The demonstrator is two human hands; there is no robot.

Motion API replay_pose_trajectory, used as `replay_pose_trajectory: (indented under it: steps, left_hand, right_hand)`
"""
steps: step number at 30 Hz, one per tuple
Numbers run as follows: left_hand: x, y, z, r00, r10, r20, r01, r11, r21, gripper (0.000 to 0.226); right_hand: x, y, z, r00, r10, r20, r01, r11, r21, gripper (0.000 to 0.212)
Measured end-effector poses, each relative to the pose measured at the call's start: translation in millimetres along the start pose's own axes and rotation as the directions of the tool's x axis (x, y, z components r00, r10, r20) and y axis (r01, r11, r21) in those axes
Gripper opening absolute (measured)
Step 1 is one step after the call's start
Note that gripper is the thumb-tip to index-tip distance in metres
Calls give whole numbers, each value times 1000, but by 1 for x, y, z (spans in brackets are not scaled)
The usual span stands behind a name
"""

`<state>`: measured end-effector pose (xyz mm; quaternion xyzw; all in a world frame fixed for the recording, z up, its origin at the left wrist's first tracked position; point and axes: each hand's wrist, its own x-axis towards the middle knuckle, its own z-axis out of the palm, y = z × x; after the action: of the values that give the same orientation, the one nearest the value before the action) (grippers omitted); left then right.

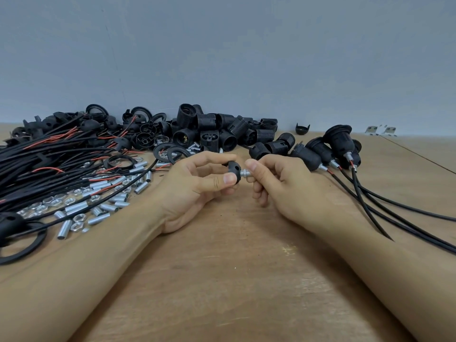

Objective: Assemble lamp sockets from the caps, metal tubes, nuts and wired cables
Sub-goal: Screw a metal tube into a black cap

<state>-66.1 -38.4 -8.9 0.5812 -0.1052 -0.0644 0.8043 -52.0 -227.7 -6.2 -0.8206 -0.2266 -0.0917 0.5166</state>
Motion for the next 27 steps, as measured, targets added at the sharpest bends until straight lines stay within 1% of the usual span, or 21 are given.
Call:
replay_pose_trajectory:
  steps: [2, 6, 7, 10, 14, 15, 16, 17, 19, 20, 21, 22, 23, 25, 27]
  left_hand:
    - [-1, 0, 1, 1000, 5, 2, -5, 1000, 19, 42]
    - [-2, -1, 4, 1000, 15, -14, -14, 998, 54, 43]
    - [-2, -2, 5, 1000, 18, -14, -17, 998, 57, 42]
    - [-2, -2, 7, 1000, 15, -20, -14, 999, 33, 41]
    - [-2, -1, 7, 998, 5, -70, -4, 1000, 18, 46]
    - [-1, -1, 7, 997, 7, -80, -6, 1000, 13, 47]
    - [0, -1, 7, 996, 10, -87, -9, 1000, 6, 47]
    - [0, -1, 6, 996, 12, -90, -12, 1000, -1, 47]
    - [0, -1, 6, 995, 14, -94, -15, 1000, -14, 48]
    - [0, -1, 6, 995, 16, -97, -17, 1000, -17, 48]
    - [0, -1, 5, 995, 19, -101, -21, 1000, -19, 48]
    - [0, -1, 6, 994, 22, -103, -24, 1000, -20, 49]
    - [0, 0, 6, 994, 24, -104, -26, 999, -19, 49]
    - [-1, -1, 7, 995, 27, -97, -27, 1000, 0, 50]
    - [-2, -1, 8, 996, 25, -86, -23, 1000, 19, 51]
  right_hand:
    - [-1, -2, 1, 1000, 21, -10, -21, 1000, -9, 34]
    - [-3, -5, 6, 997, 69, -20, -71, 990, -118, 50]
    - [-3, -6, 7, 996, 87, -33, -90, 990, -106, 53]
    - [-3, -7, 9, 988, 144, -60, -144, 990, 10, 59]
    - [-1, -7, 8, 982, 184, -35, -179, 976, 124, 73]
    - [0, -6, 6, 980, 195, -24, -188, 965, 181, 72]
    - [0, -6, 3, 981, 196, -8, -189, 953, 238, 63]
    - [0, -6, 2, 985, 175, 2, -169, 946, 278, 49]
    - [-1, -5, 1, 993, 119, -24, -106, 946, 306, 18]
    - [-1, -5, 1, 993, 106, -47, -86, 945, 314, 9]
    - [0, -4, 1, 993, 95, -64, -70, 945, 319, 5]
    - [0, -4, 1, 994, 84, -72, -58, 950, 306, 6]
    - [0, -5, 1, 994, 80, -74, -57, 962, 267, 12]
    - [-1, -7, 4, 993, 94, -68, -84, 987, 136, 33]
    - [-3, -8, 6, 989, 135, -69, -130, 989, 69, 53]
